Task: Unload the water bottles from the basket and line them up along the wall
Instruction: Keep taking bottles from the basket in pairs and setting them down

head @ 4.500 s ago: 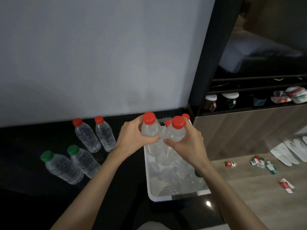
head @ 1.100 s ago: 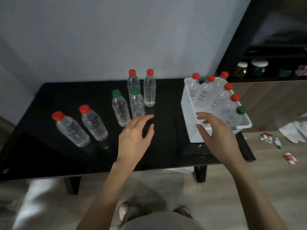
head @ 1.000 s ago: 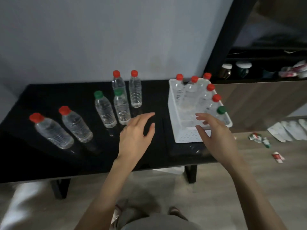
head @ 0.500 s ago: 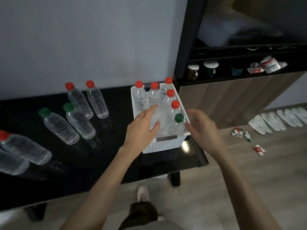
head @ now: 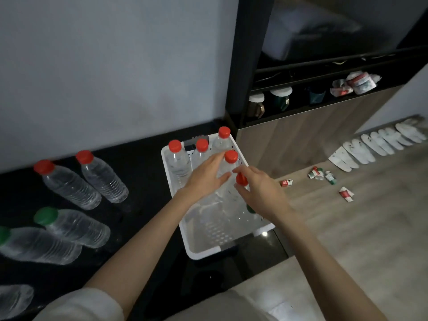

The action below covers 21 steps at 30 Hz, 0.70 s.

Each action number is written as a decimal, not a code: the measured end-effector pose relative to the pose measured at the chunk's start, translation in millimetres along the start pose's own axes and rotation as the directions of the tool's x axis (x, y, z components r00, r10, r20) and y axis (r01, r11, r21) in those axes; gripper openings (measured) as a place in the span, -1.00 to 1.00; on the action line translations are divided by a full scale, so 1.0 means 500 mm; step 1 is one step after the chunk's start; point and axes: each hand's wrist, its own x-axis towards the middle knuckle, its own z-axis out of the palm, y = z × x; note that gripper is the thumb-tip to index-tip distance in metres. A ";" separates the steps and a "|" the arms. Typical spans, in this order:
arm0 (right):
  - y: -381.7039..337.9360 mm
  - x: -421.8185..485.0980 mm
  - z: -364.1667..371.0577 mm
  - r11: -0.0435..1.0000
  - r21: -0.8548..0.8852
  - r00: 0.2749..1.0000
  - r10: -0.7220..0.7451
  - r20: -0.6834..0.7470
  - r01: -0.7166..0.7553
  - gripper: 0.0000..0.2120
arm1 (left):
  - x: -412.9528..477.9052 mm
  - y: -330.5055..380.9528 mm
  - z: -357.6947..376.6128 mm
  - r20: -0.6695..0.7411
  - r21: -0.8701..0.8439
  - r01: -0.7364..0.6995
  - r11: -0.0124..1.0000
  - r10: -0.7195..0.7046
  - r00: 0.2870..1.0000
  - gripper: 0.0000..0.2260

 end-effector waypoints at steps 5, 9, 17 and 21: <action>0.014 0.023 0.000 0.996 -0.008 0.995 0.091 0.041 -0.091 -0.74 | 0.042 -0.023 0.036 0.082 -0.062 0.001 0.998 0.004 0.997 -0.33; 0.025 0.032 0.006 0.989 0.055 0.988 0.135 0.074 -0.139 -0.70 | 0.064 -0.036 0.054 0.126 -0.208 0.054 0.977 -0.028 0.992 -0.31; 0.040 0.027 0.012 0.967 0.182 0.984 0.179 0.022 -0.180 -0.68 | 0.080 -0.040 0.063 0.097 -0.326 0.077 0.942 -0.048 0.994 -0.35; 0.038 0.022 0.006 0.969 0.179 0.985 0.175 -0.008 -0.171 -0.67 | 0.059 -0.027 0.061 -0.056 -0.332 0.112 0.937 -0.138 0.989 -0.36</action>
